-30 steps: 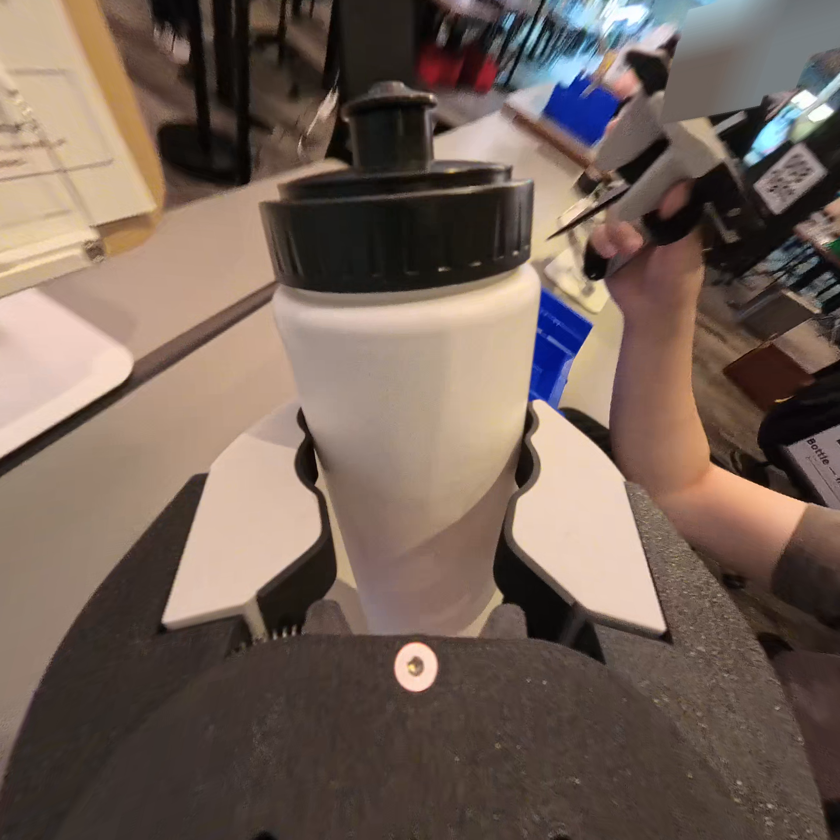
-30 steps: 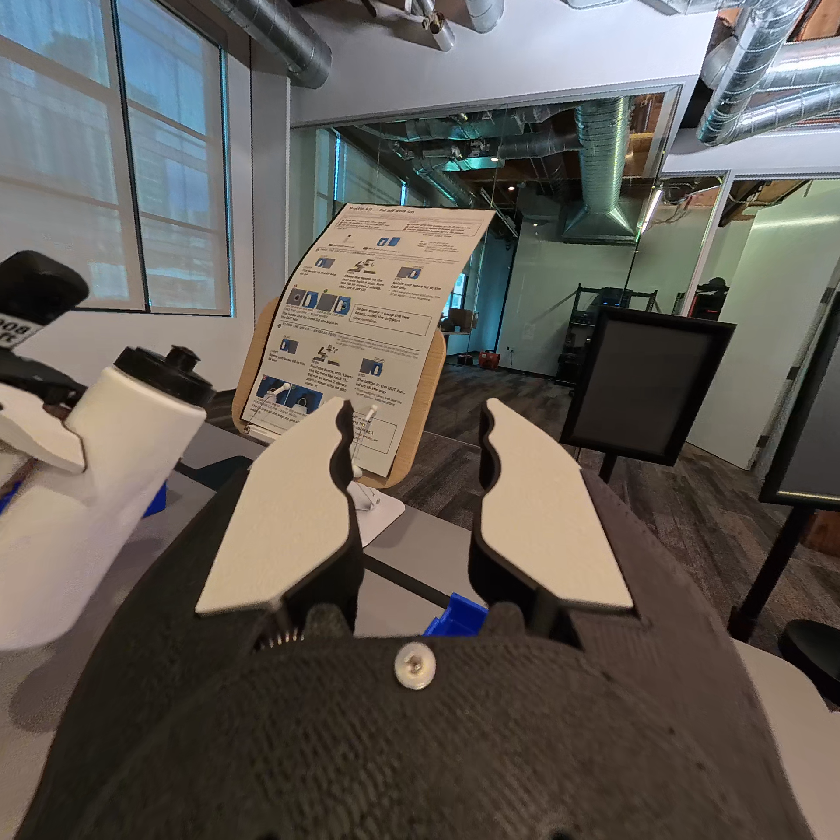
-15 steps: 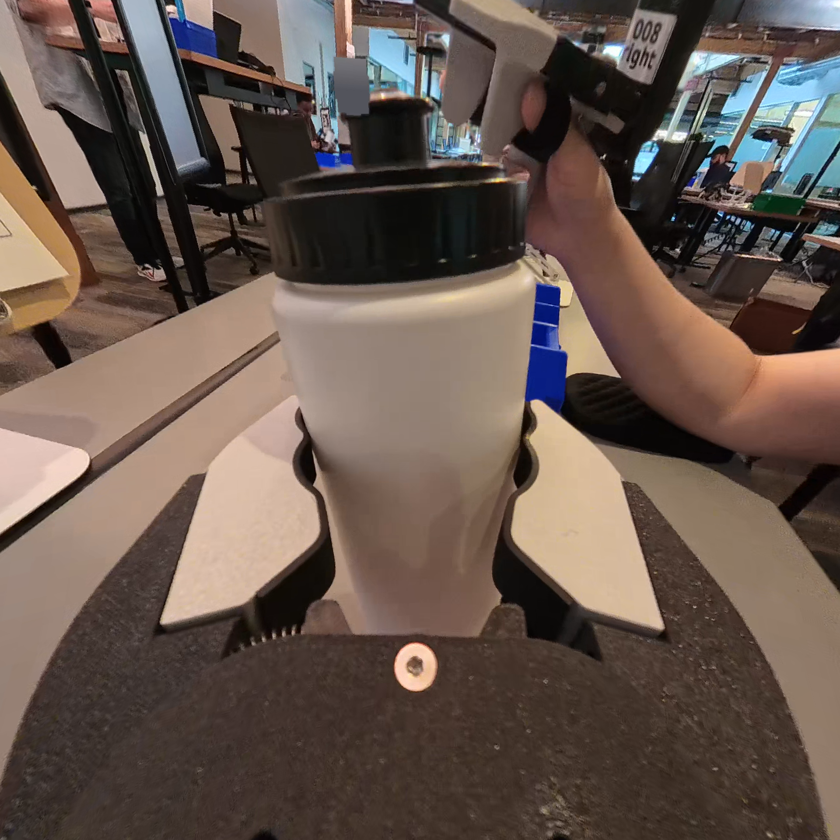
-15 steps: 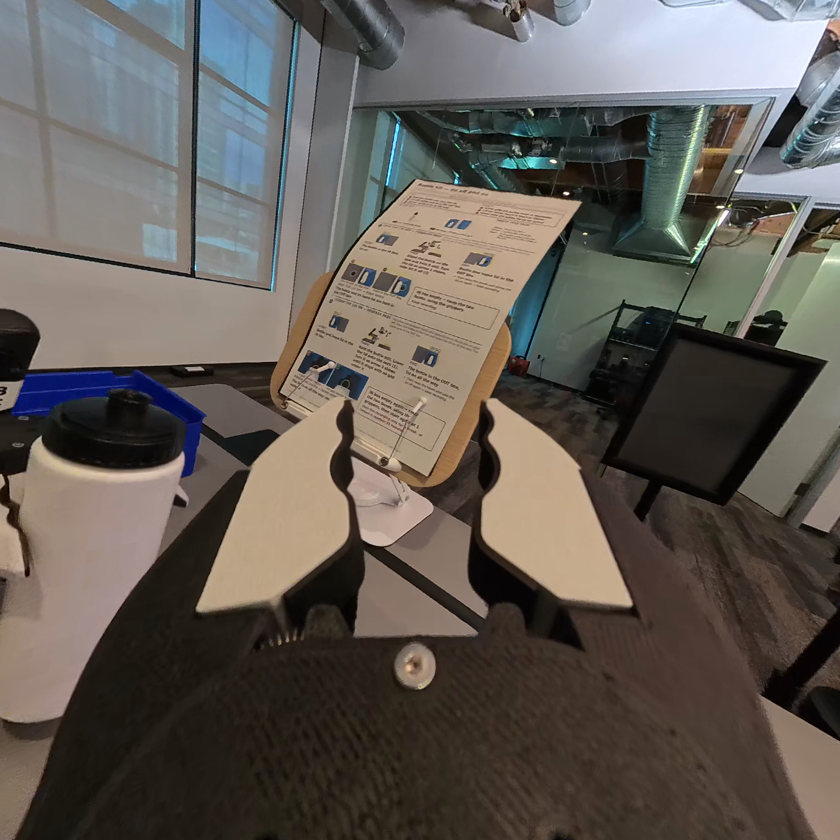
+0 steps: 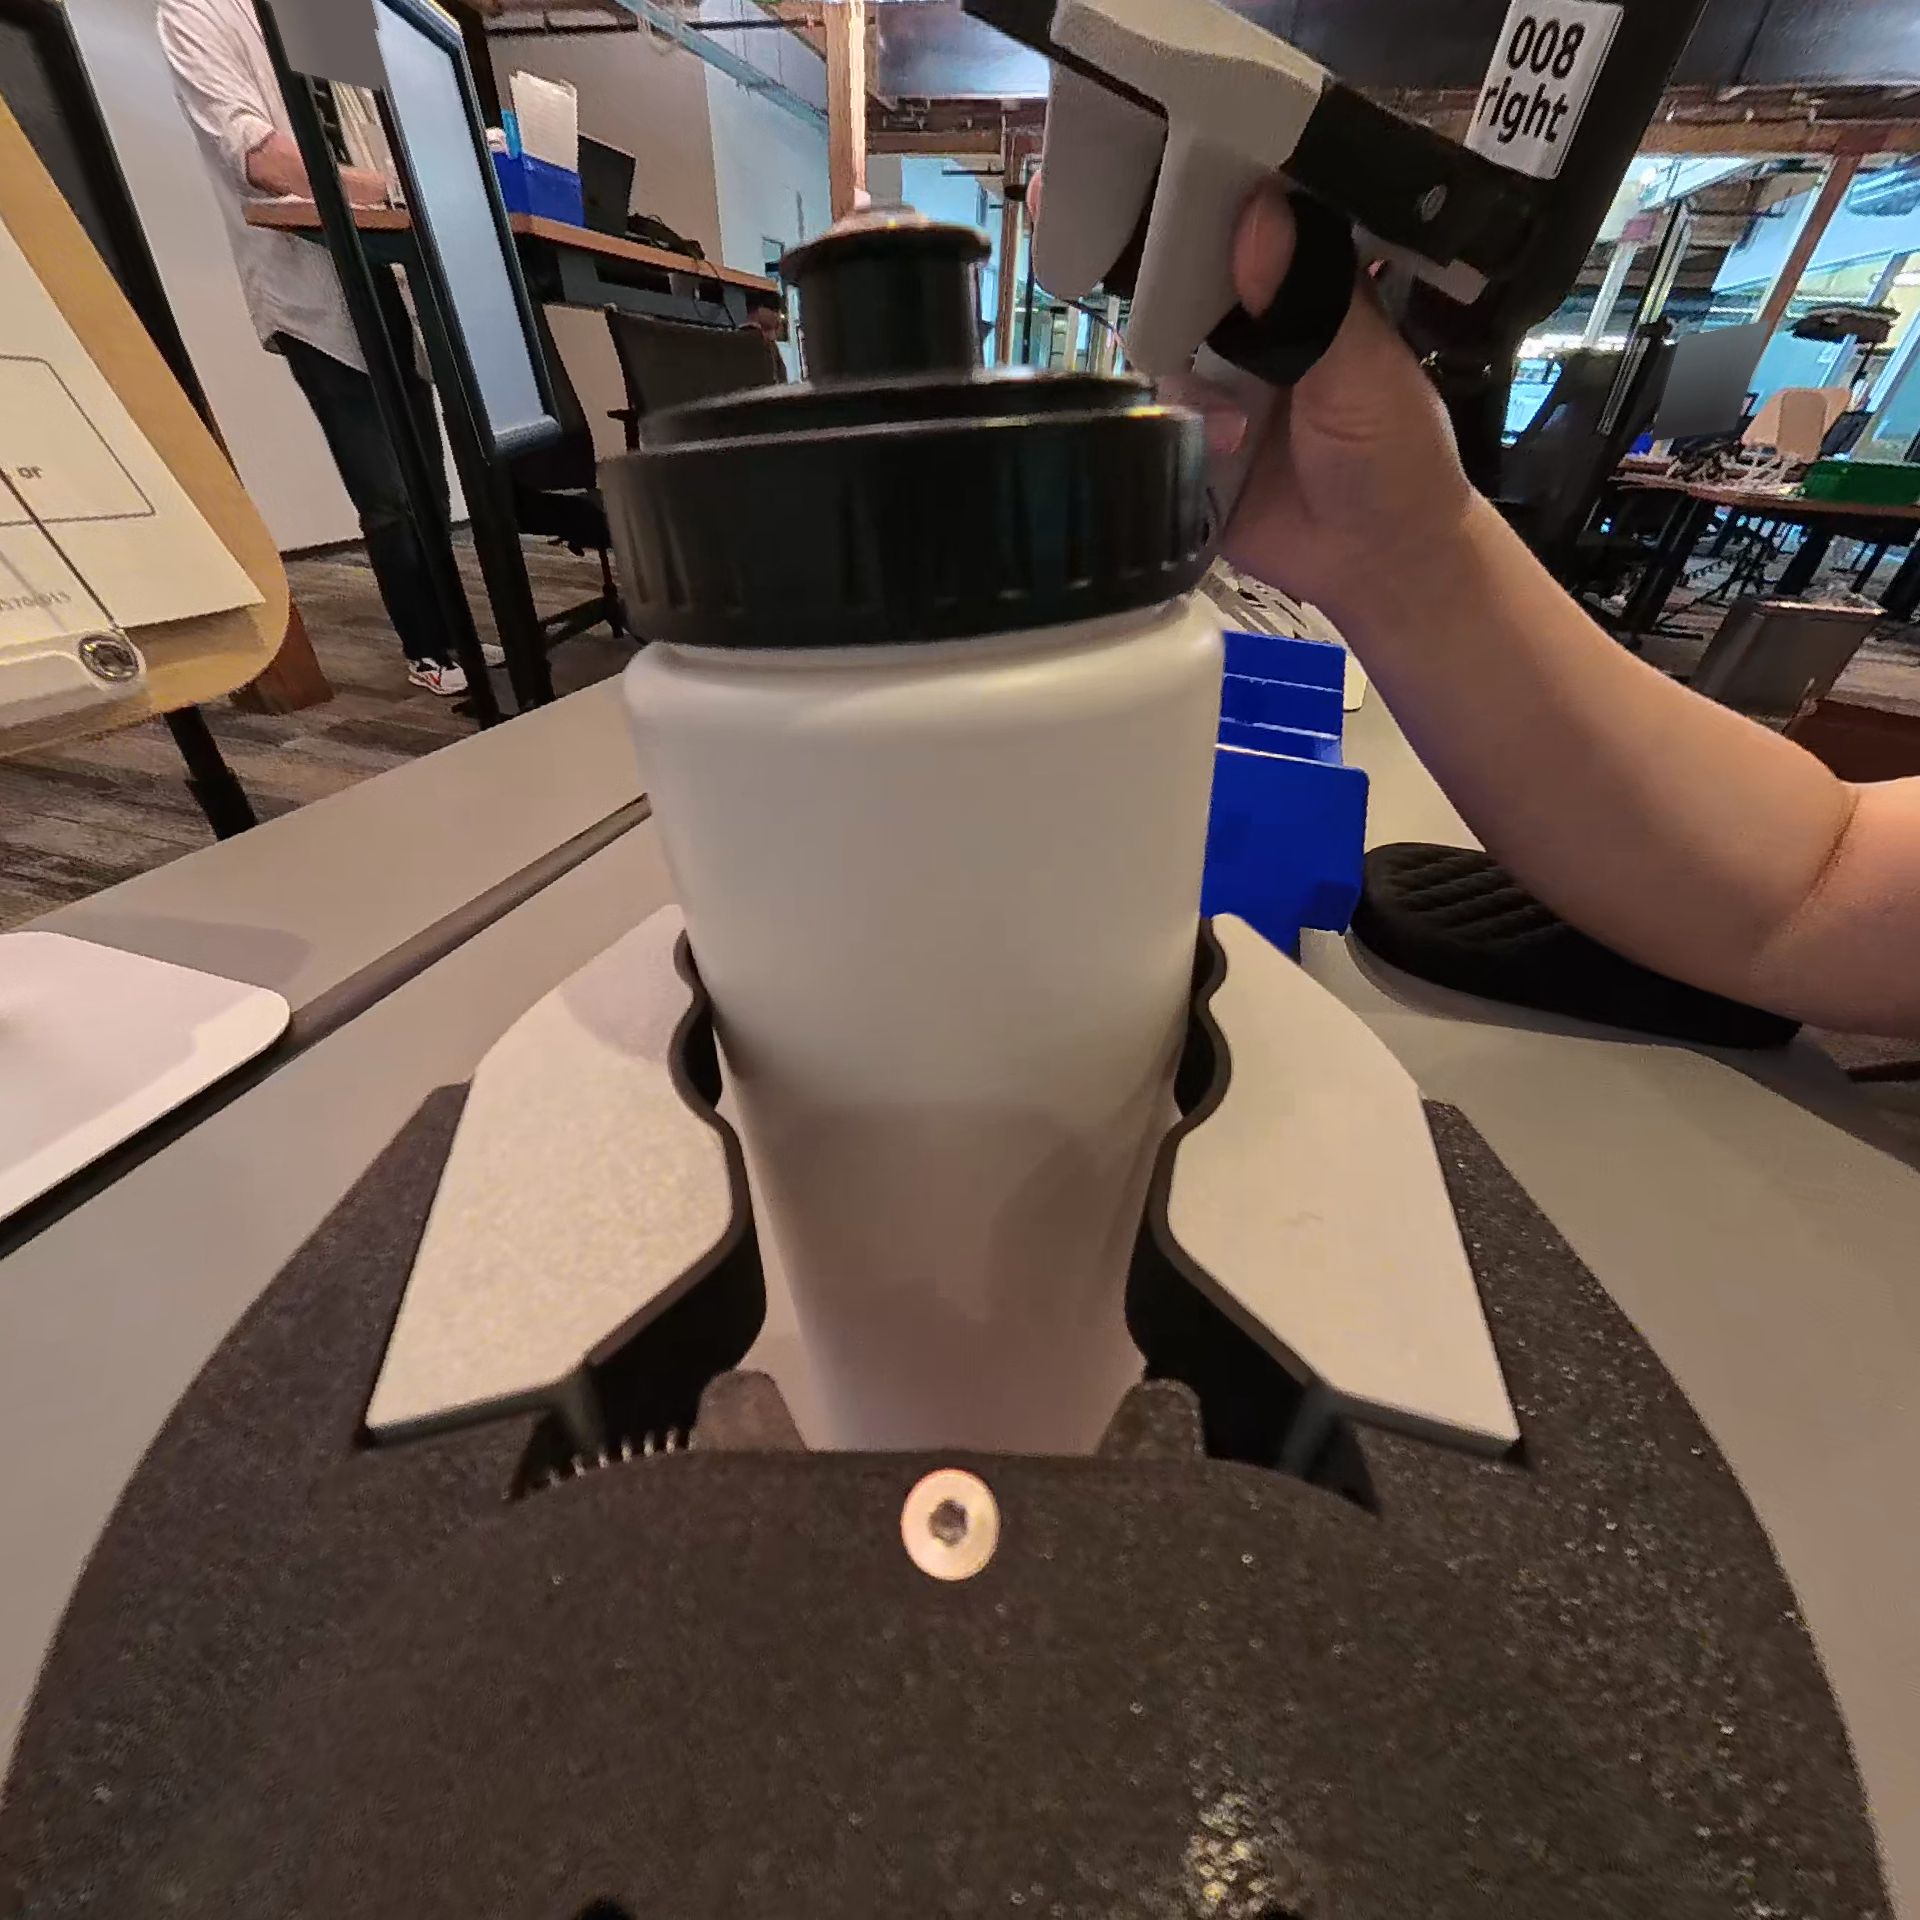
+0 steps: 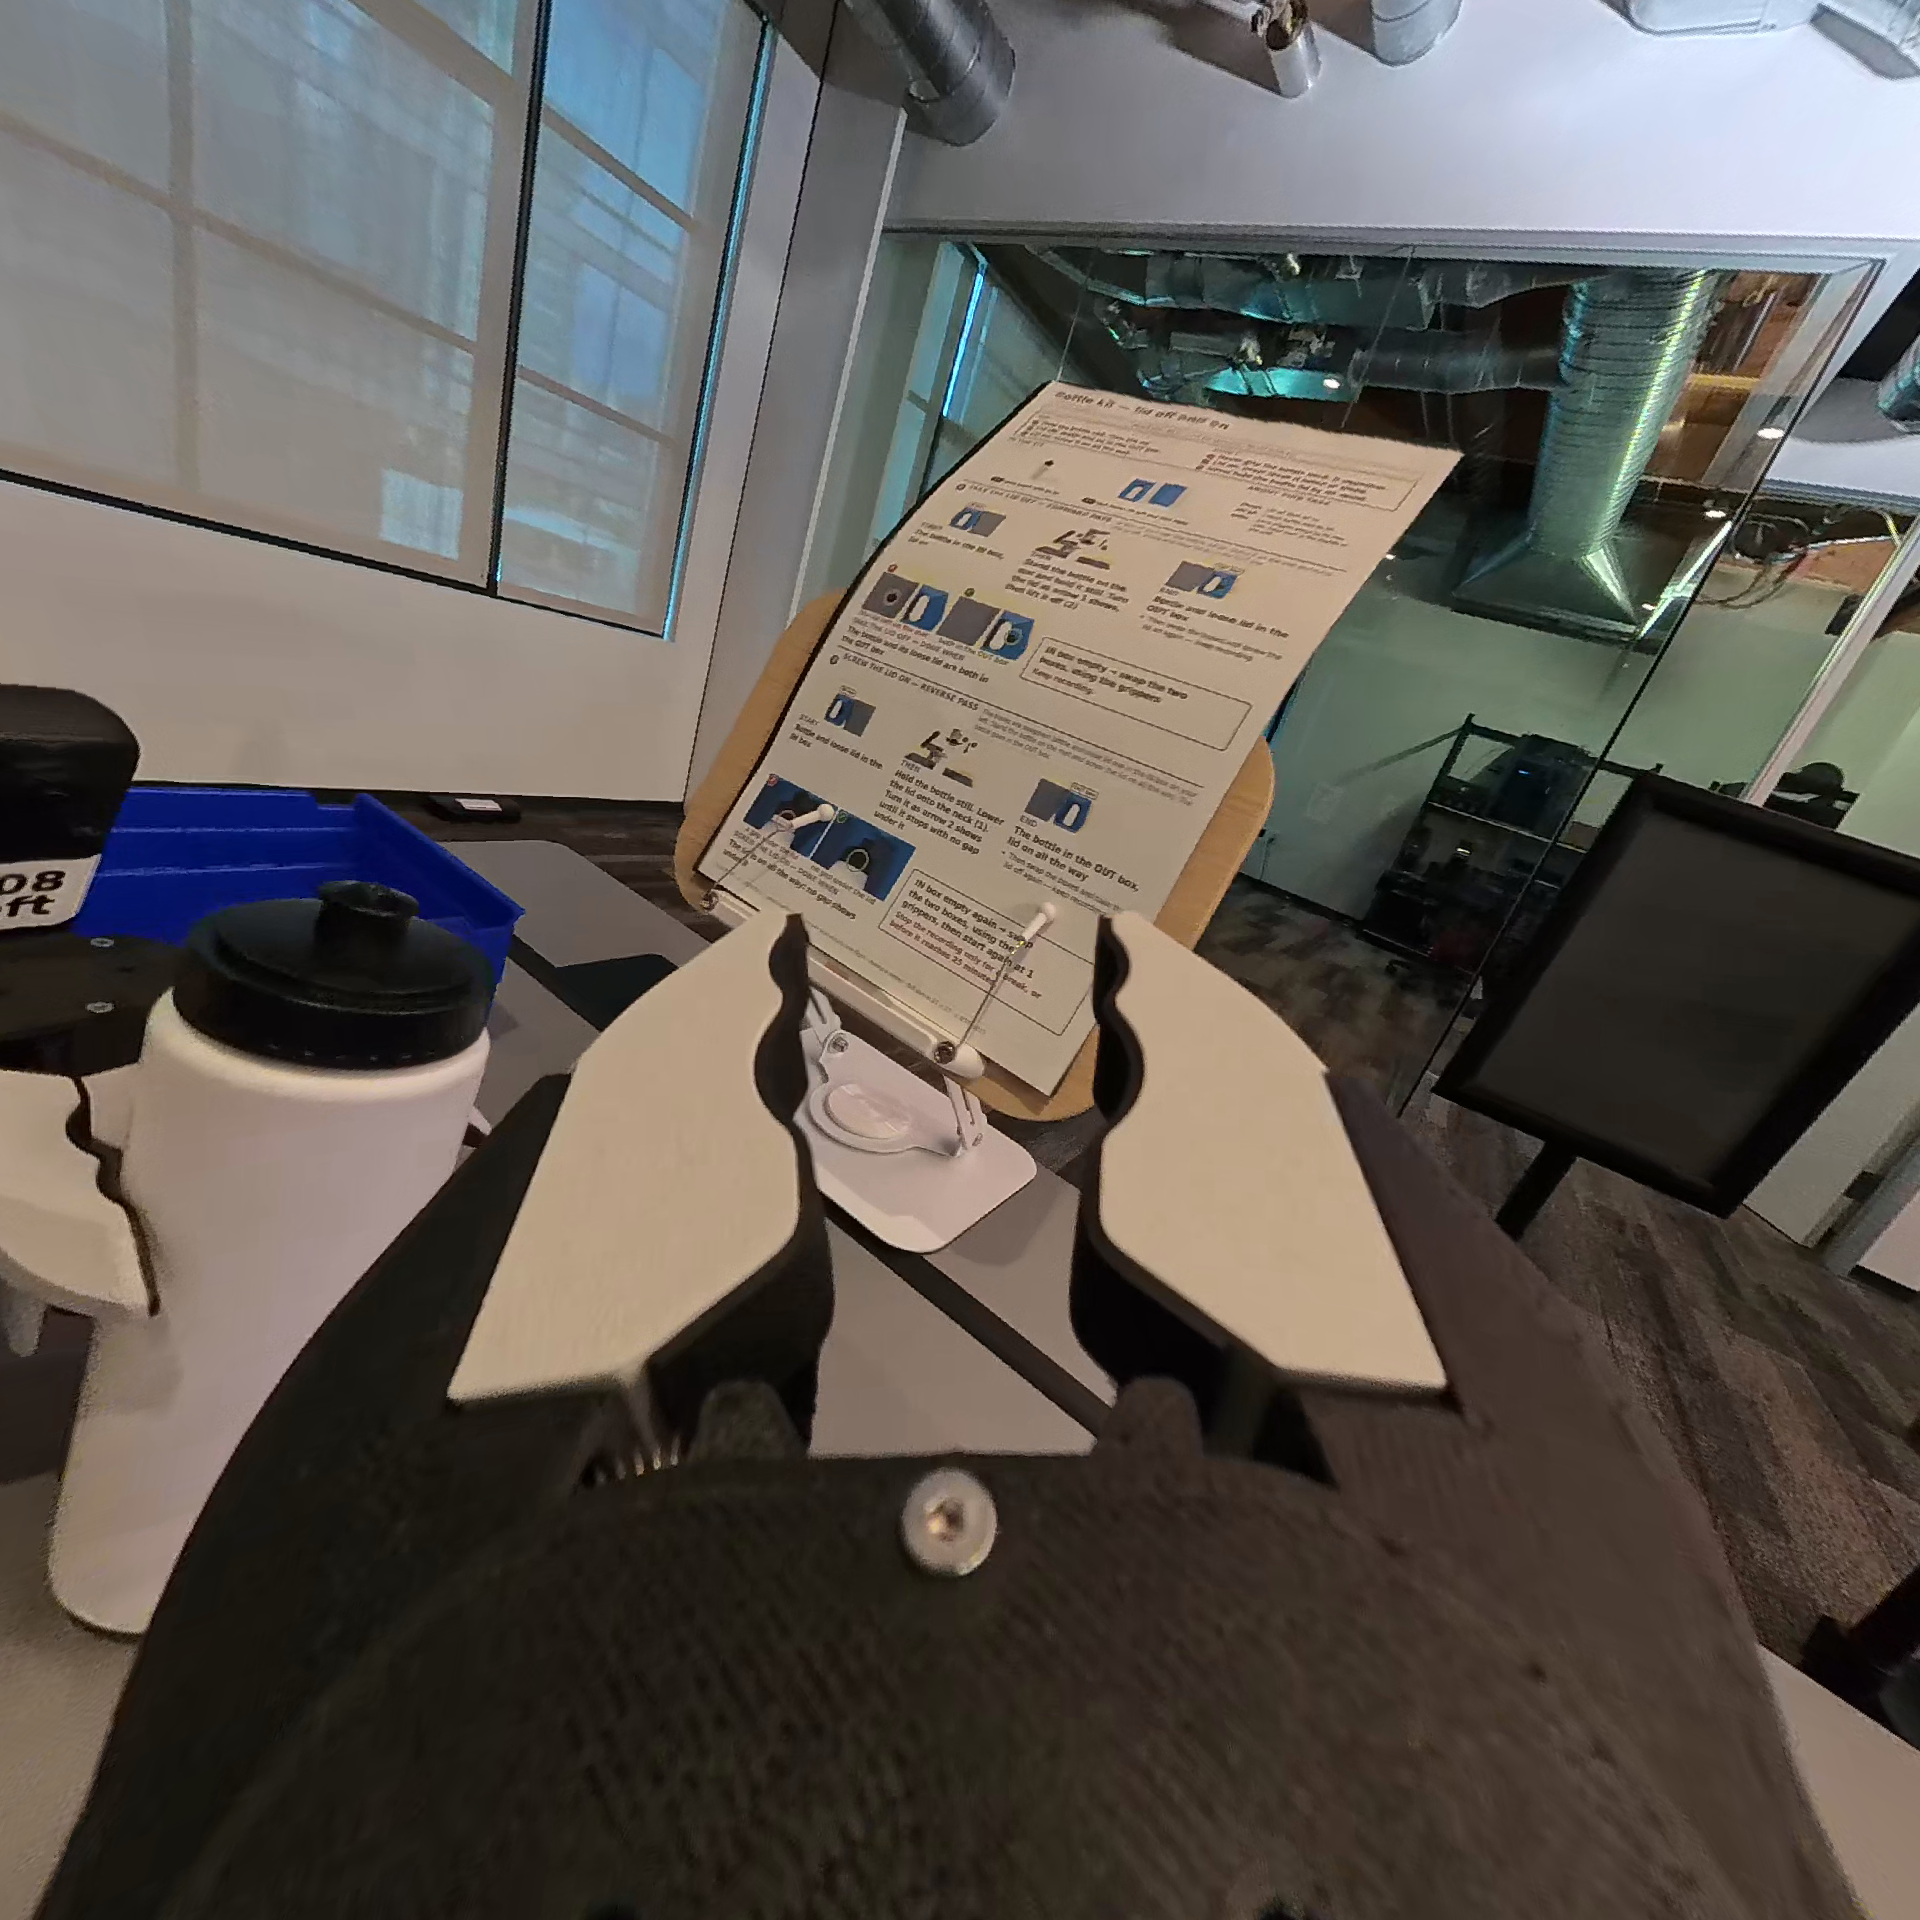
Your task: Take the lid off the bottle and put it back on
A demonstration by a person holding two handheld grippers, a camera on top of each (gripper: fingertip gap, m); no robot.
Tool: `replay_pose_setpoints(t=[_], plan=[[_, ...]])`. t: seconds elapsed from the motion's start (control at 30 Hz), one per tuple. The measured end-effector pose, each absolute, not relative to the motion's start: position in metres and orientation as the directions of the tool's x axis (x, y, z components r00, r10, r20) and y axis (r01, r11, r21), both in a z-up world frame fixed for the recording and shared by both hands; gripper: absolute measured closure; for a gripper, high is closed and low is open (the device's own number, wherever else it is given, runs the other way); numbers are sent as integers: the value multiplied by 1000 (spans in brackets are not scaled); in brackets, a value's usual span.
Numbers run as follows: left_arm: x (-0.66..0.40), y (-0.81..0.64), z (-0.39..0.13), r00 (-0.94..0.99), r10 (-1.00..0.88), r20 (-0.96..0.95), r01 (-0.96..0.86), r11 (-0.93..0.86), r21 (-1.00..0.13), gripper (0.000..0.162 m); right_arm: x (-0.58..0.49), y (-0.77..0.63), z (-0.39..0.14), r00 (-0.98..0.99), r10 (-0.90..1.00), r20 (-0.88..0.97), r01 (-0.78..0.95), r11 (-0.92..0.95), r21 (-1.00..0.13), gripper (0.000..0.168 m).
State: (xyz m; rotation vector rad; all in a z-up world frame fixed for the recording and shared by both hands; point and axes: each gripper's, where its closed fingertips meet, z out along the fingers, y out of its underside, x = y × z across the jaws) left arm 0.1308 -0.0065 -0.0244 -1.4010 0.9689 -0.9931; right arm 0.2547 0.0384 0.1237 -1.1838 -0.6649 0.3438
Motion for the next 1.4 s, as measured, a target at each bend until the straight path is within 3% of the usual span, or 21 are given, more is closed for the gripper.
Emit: replay_pose_setpoints(t=[0.83,1.4], plan=[[136,-15,-24,255,-964,74,10,-74,-997,74,254,38,124,751,601,273,62,347,-936,114],[140,-5,-27,351,-935,56,2,-60,-998,66,247,37,122,743,606,285,79,344,-936,114]])
